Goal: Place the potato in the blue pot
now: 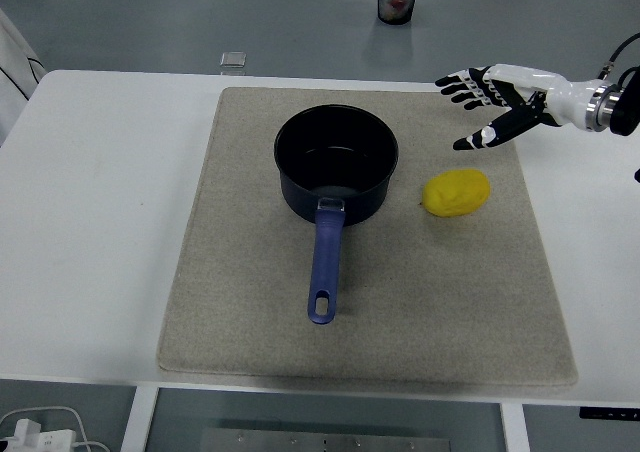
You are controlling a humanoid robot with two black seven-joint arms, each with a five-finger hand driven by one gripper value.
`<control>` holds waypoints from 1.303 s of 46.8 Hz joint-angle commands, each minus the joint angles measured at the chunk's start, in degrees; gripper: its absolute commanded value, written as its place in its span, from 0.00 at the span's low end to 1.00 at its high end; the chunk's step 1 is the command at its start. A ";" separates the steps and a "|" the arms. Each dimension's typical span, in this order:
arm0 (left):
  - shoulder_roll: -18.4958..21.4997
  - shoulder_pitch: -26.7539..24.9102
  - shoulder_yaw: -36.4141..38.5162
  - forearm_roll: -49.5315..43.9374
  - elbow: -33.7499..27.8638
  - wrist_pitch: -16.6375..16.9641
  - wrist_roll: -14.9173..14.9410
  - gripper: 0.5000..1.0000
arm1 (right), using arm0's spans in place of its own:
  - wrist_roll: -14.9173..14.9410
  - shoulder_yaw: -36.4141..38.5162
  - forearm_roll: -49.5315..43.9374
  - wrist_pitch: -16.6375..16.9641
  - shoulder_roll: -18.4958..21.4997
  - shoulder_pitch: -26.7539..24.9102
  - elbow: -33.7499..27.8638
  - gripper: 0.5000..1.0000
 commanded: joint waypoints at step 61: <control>0.00 0.06 0.00 0.01 0.01 0.00 0.00 0.99 | 1.24 -12.74 -16.69 -7.11 -0.55 1.46 4.90 0.85</control>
